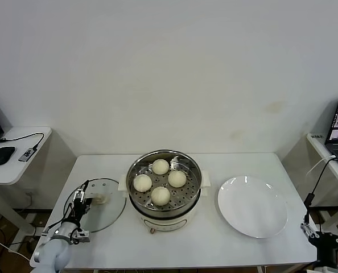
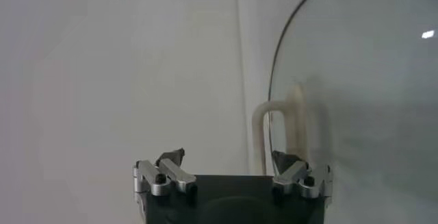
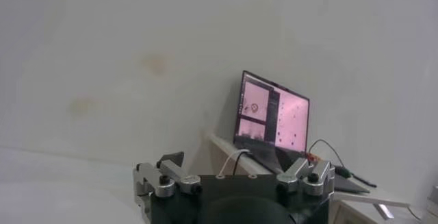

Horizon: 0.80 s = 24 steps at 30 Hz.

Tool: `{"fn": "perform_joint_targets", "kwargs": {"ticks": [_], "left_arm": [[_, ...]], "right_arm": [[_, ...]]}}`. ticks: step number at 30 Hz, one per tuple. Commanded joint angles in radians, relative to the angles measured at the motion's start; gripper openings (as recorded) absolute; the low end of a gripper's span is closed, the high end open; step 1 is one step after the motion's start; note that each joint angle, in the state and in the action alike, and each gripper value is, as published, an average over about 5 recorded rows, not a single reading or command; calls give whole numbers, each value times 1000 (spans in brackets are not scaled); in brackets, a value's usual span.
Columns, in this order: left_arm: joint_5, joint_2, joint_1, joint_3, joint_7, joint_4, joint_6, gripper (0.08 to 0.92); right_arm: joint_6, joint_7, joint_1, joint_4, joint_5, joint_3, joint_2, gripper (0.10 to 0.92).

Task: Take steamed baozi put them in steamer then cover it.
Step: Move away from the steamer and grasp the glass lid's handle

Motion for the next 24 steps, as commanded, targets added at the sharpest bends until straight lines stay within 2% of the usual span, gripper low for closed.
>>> {"fn": "perform_joint_targets", "kwargs": {"ticks": [1, 9, 24], "left_arm": [[-12, 1, -36, 3, 3, 45, -4, 823], [-26, -5, -43, 5, 11, 65, -10, 801], [-39, -27, -66, 2, -35, 131, -71, 385]], "right_arm": [[2, 4, -2, -9, -13, -13, 5, 823], [6, 4, -3, -17, -26, -31, 8, 823], [13, 1, -12, -17, -36, -61, 15, 823]]}}
